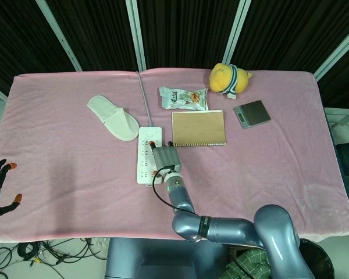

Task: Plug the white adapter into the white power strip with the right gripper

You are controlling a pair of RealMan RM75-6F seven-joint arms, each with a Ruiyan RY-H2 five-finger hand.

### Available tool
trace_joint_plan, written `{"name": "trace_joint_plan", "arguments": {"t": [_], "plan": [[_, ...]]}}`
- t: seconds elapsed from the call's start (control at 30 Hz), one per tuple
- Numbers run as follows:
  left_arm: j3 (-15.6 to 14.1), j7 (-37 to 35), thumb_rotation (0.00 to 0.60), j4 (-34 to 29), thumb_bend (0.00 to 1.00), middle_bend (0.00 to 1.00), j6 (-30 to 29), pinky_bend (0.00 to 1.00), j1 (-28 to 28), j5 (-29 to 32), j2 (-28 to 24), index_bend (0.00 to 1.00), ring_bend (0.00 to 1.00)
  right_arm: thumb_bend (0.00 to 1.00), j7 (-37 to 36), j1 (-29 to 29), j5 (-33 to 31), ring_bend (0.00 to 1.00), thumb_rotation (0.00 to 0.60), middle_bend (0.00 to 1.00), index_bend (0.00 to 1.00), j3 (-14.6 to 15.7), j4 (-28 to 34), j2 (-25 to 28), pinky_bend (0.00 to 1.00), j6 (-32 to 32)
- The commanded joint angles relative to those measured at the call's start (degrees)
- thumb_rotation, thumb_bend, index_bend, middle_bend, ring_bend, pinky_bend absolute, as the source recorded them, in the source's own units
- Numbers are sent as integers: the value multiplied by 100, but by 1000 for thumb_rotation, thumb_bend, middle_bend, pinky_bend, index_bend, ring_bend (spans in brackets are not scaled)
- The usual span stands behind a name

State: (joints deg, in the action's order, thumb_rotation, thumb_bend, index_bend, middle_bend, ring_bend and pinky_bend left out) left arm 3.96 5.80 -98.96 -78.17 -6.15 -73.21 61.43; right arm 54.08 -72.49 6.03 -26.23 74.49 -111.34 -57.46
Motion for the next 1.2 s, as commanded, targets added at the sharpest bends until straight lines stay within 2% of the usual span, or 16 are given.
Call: {"name": "trace_joint_plan", "arguments": {"t": [0.03, 0.13, 0.23, 0.47, 0.53, 0.67, 0.8, 0.83, 0.93, 0.97, 1.07, 1.2], "plan": [[5, -1, 600, 3, 332, 28, -11, 0, 6, 11, -4, 123, 0, 82, -55, 90, 20, 108, 600, 0, 103, -83, 207, 244, 113, -37], [12, -4, 600, 1, 332, 27, -23, 0, 13, 26, -5, 123, 0, 78, -197, 262, 117, 105, 600, 0, 100, -159, 509, 586, 107, -130], [10, 26, 600, -8, 332, 27, -37, 0, 16, 26, -1, 123, 0, 78, -462, 612, 377, 105, 600, 0, 100, -203, 1018, 1166, 103, -197], [10, 143, 600, -31, 332, 27, -110, 0, 30, 14, 35, 123, 0, 78, -1691, 1990, 1267, 108, 600, 0, 100, -224, 2400, 2912, 103, 194], [13, 183, 600, -37, 332, 27, -124, 0, 29, 20, 49, 123, 0, 78, -1912, 2344, 1568, 108, 600, 0, 100, -139, 2696, 3373, 103, 288], [22, 280, 600, -40, 332, 28, -156, 0, 27, 32, 80, 123, 0, 78, -2199, 3119, 2519, 109, 600, 0, 100, 276, 3228, 4247, 103, 156], [39, 341, 600, -56, 332, 28, -200, 0, 31, 46, 100, 123, 0, 78, -2530, 4056, 3931, 111, 600, 0, 100, 950, 3667, 4768, 103, -529], [41, 360, 600, -59, 332, 28, -223, 0, 35, 36, 107, 123, 0, 78, -2705, 4391, 4450, 111, 600, 0, 100, 1218, 3723, 4845, 103, -810], [43, 359, 600, -62, 332, 27, -287, 0, 48, -23, 120, 123, 0, 78, -3087, 5071, 5524, 113, 600, 0, 100, 1825, 3657, 4887, 103, -1432], [43, 352, 600, -64, 332, 27, -298, 0, 49, -40, 121, 123, 0, 78, -3154, 5189, 5711, 117, 600, 0, 100, 1938, 3618, 4878, 103, -1547], [24, 239, 600, -80, 331, 27, -323, 0, 58, -153, 105, 123, 0, 78, -3699, 5816, 6870, 128, 600, 0, 100, 2534, 3151, 4709, 103, -2250], [-14, 157, 600, -74, 331, 27, -373, 0, 61, -347, 74, 123, 0, 78, -4260, 6191, 7581, 129, 600, 0, 99, 2882, 2561, 4488, 103, -2670]]}}
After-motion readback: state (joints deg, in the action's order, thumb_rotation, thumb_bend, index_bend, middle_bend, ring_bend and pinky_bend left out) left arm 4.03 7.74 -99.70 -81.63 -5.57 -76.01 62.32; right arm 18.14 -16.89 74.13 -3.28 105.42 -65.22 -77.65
